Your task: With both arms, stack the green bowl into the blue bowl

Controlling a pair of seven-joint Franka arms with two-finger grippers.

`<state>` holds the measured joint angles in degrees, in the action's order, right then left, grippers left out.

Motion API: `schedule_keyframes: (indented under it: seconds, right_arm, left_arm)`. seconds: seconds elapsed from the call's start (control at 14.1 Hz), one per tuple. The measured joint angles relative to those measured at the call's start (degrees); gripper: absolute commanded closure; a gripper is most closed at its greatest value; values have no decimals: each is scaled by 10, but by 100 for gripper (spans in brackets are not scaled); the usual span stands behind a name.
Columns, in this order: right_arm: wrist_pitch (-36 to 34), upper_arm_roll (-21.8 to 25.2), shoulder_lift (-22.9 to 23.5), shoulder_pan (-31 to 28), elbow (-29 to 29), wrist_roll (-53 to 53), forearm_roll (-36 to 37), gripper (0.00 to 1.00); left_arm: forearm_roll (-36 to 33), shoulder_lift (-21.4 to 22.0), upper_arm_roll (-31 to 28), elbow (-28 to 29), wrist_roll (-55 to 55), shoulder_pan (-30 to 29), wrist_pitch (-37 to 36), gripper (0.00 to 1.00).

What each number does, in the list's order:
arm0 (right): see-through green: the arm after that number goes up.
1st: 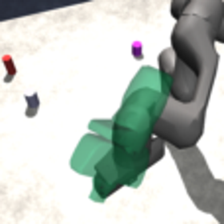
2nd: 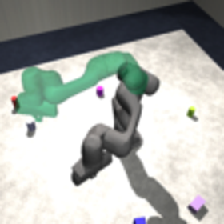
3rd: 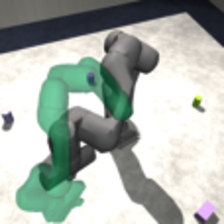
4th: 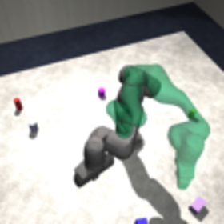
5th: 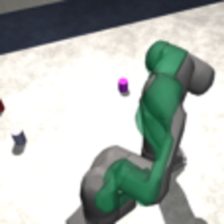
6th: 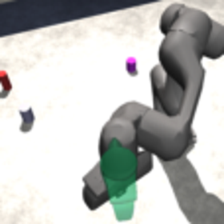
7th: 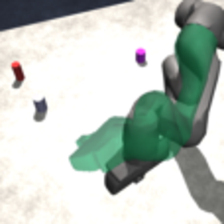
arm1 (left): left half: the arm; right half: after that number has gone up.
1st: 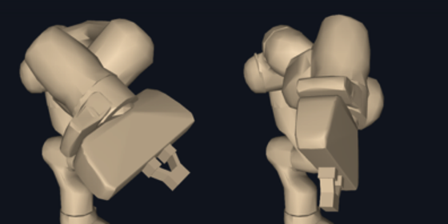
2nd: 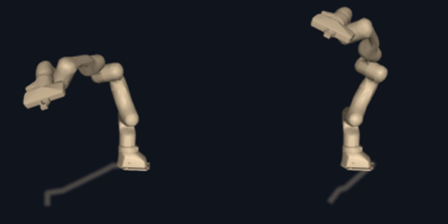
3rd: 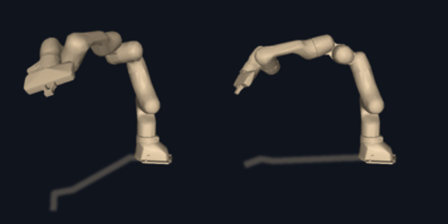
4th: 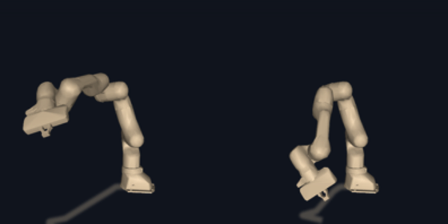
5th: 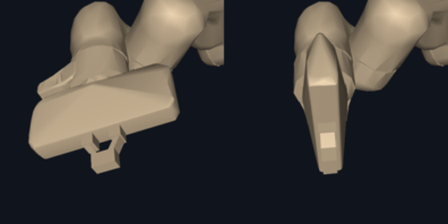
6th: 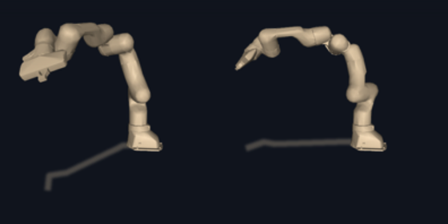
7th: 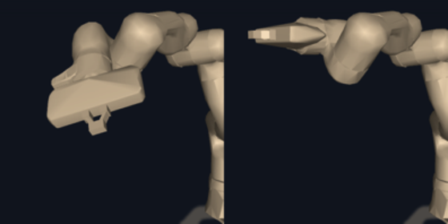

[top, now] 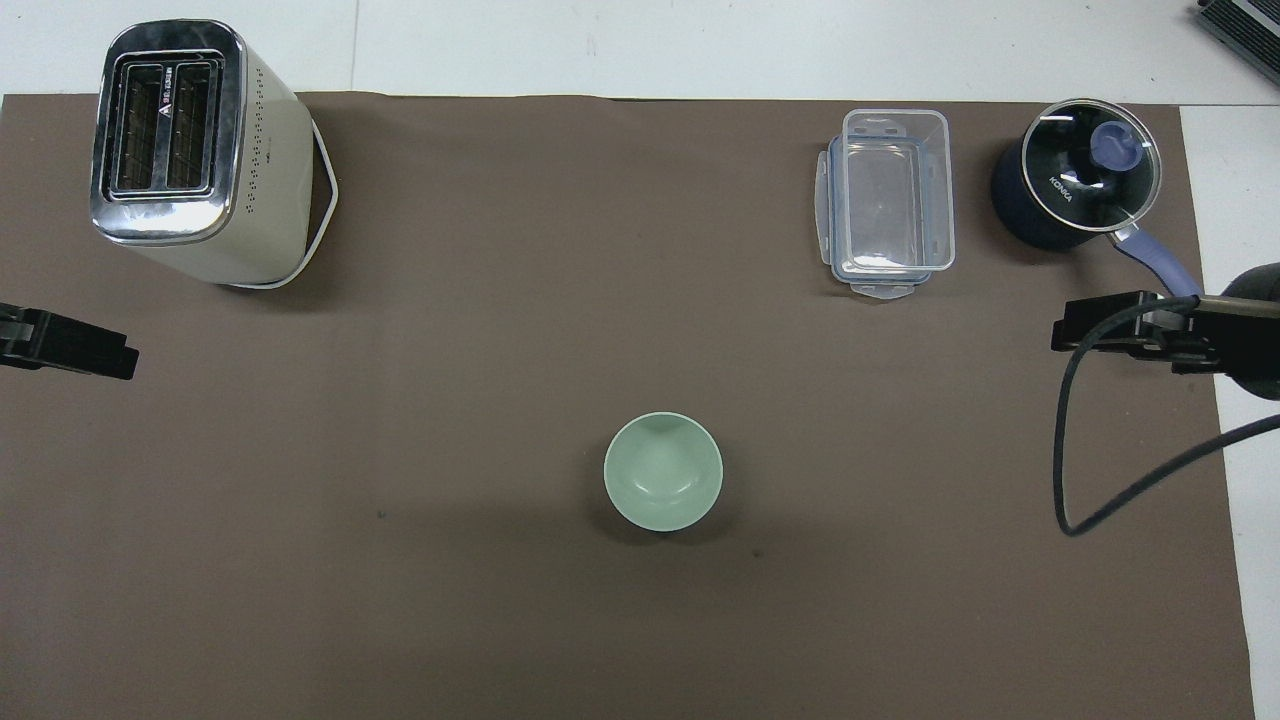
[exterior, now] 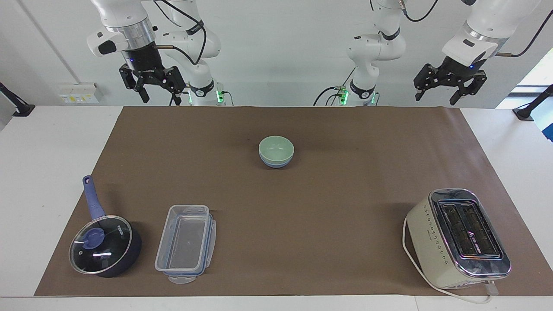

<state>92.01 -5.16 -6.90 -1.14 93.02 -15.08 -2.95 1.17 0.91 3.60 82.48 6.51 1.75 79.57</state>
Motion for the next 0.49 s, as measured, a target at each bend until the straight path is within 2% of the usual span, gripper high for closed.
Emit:
schedule_keyframes:
  seconds: [0.49]
  right_arm:
    - [-1, 10, 0, 1, 0, 0, 2, 0]
  left_arm:
    - [0, 2, 0, -3, -3, 0, 0, 0]
